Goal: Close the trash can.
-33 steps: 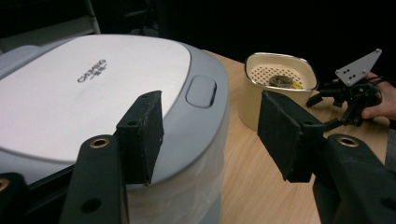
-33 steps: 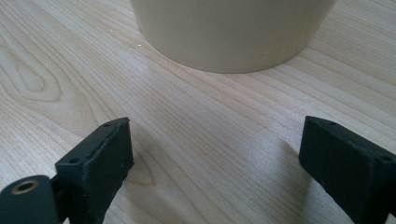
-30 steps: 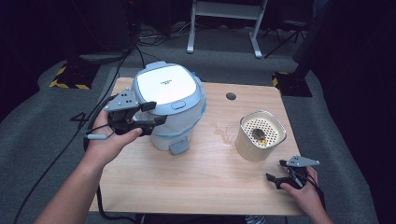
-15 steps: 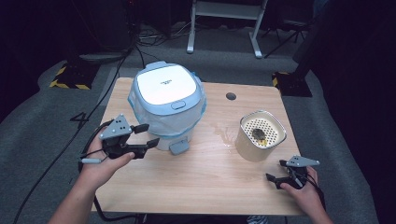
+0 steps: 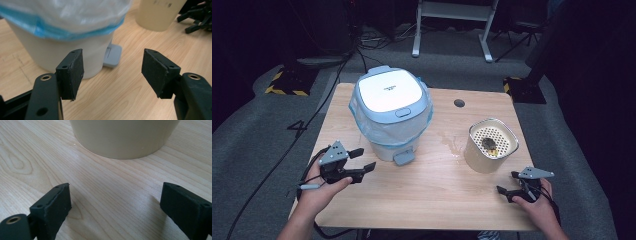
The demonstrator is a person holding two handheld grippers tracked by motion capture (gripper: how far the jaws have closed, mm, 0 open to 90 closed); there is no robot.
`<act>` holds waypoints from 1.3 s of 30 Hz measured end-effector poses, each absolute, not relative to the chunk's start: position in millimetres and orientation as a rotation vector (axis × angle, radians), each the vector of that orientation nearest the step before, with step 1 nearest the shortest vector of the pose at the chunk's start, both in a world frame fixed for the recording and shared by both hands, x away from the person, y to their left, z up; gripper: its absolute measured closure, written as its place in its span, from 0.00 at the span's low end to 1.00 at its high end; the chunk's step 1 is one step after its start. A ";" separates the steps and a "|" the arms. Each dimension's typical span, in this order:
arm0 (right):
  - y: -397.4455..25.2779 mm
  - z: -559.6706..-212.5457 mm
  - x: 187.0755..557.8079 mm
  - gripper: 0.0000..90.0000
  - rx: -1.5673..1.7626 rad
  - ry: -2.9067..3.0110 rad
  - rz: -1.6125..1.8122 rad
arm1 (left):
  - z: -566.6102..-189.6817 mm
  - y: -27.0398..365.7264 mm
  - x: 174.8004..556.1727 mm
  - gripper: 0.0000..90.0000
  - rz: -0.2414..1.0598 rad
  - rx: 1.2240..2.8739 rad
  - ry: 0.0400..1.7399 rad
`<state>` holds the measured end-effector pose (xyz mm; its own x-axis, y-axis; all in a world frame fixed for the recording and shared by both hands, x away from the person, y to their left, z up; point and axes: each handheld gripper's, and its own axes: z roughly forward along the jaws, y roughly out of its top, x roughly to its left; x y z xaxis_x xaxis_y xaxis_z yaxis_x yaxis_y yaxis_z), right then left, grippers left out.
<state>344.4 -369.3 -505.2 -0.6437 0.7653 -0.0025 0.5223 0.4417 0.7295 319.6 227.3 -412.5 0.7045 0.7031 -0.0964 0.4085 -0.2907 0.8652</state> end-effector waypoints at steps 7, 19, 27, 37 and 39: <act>-369.3 -505.2 344.4 0.11 1.100 2.366 1.023 | -440.6 229.6 321.2 0.37 0.355 1.960 0.921; -369.3 -505.2 344.4 0.11 1.100 2.366 1.023 | -484.1 233.7 324.8 0.34 0.305 2.002 1.028; -369.4 -505.2 344.4 0.11 1.100 2.366 1.023 | -499.1 230.2 323.9 0.31 0.321 2.112 1.062; -369.3 -505.2 344.4 0.11 1.099 2.366 1.023 | -504.7 224.2 324.2 0.16 0.397 2.171 1.065; -369.3 -505.2 344.3 0.11 1.100 2.366 1.023 | -505.0 224.2 325.7 0.15 0.395 2.173 1.066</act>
